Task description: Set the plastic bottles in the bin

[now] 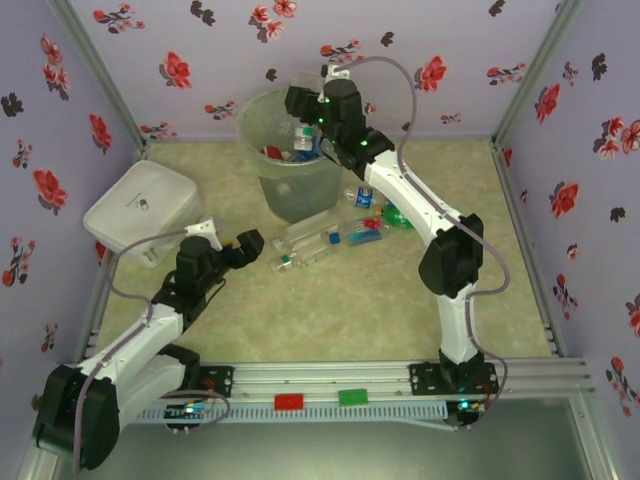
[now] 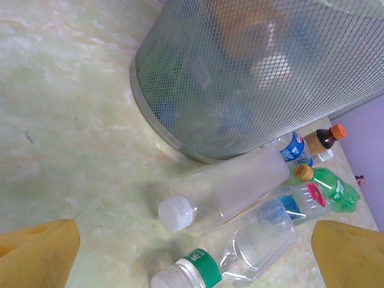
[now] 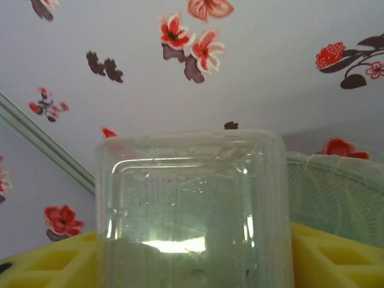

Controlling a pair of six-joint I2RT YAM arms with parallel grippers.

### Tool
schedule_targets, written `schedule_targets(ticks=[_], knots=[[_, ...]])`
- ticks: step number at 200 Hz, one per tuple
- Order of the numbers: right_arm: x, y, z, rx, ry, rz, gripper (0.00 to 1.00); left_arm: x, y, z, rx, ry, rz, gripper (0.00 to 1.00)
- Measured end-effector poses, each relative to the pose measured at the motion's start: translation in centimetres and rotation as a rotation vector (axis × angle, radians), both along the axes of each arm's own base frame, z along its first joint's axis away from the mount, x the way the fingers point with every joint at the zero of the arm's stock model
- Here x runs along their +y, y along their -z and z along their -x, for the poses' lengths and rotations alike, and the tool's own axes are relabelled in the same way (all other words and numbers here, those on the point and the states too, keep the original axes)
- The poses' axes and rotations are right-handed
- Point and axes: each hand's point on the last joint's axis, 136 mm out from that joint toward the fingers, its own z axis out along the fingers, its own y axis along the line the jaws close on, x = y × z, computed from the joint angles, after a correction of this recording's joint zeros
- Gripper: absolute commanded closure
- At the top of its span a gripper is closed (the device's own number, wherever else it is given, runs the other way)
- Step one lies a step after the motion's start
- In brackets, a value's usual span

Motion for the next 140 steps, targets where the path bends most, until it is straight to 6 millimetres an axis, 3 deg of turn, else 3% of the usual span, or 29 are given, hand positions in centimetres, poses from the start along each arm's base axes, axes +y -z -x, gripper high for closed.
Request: schedule_targets(ticks=[6,75,140], knots=[[0.1,0.3,-0.1,0.009,-0.003,-0.001,0.01,0.0,0.0,0.0,0.001,0.004,-0.003,0.00],[-0.4,0.1,0.7,0.014,-0.009,0.016,0.00,-0.2,0.4,0.3,0.004,0.028,-0.033,0.00],[-4.2,-4.0,6.5,-0.062,-0.034,0.042,0.00,-1.0,0.5,0.4,0.006,0.073,-0.042,0.00]])
